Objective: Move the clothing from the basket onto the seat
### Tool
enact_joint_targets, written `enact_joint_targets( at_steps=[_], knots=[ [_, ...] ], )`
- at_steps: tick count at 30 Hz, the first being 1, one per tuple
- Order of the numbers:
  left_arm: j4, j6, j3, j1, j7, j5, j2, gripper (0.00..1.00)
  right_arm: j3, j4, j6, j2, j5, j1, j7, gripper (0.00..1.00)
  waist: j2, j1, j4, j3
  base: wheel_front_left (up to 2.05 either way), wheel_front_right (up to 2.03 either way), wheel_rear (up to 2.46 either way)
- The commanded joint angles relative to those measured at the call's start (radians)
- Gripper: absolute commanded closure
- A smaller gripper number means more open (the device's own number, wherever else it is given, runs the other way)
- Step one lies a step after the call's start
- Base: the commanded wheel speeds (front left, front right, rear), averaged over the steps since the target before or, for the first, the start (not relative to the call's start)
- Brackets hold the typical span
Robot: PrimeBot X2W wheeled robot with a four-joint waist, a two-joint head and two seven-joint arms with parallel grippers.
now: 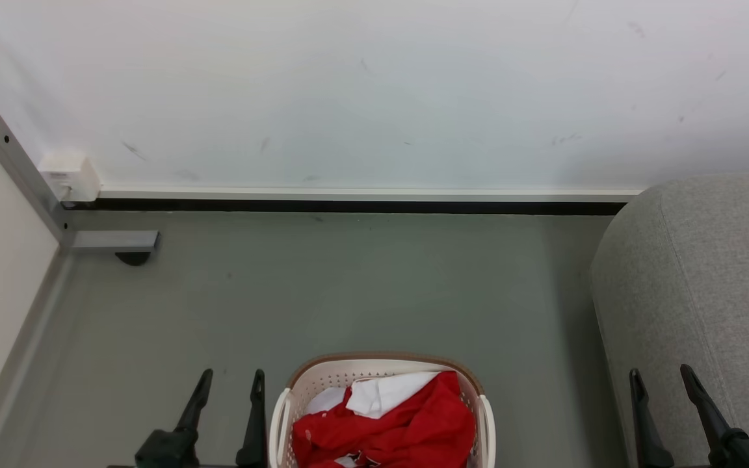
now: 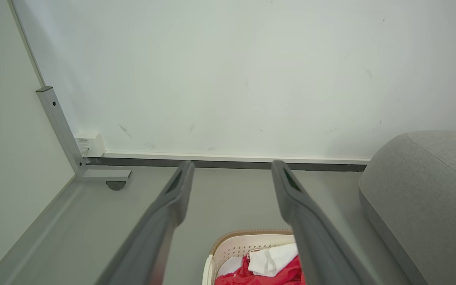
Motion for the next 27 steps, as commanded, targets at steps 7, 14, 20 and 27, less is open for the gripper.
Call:
enact_joint_targets(
  at_steps=[7,14,20,27],
  knots=[
    [0.011,-0.007,0.004,-0.002,-0.001,-0.022,0.008,0.00,0.002,0.006,-0.002,0.001,0.017,-0.001,-0.004,0.00,0.0000,0.0000,-0.003,0.005,0.00,0.00,0.00],
    [0.020,-0.023,-0.010,-0.026,-0.001,-0.027,0.008,0.00,0.008,-0.004,-0.002,-0.006,0.025,-0.023,-0.004,0.00,0.0000,0.0000,-0.013,0.035,0.00,0.00,0.00],
    [0.091,-0.064,-0.091,-0.096,-0.001,-0.027,0.007,0.00,0.006,-0.024,-0.002,-0.014,0.023,-0.055,-0.004,0.00,0.0000,0.0000,-0.022,0.121,0.00,0.00,0.00],
    [0.355,-0.112,-0.222,-0.252,0.053,-0.041,0.007,0.00,0.019,-0.055,-0.002,-0.023,0.013,-0.123,-0.002,0.00,0.0000,0.0000,-0.043,0.259,0.00,0.00,0.00]
  ],
)
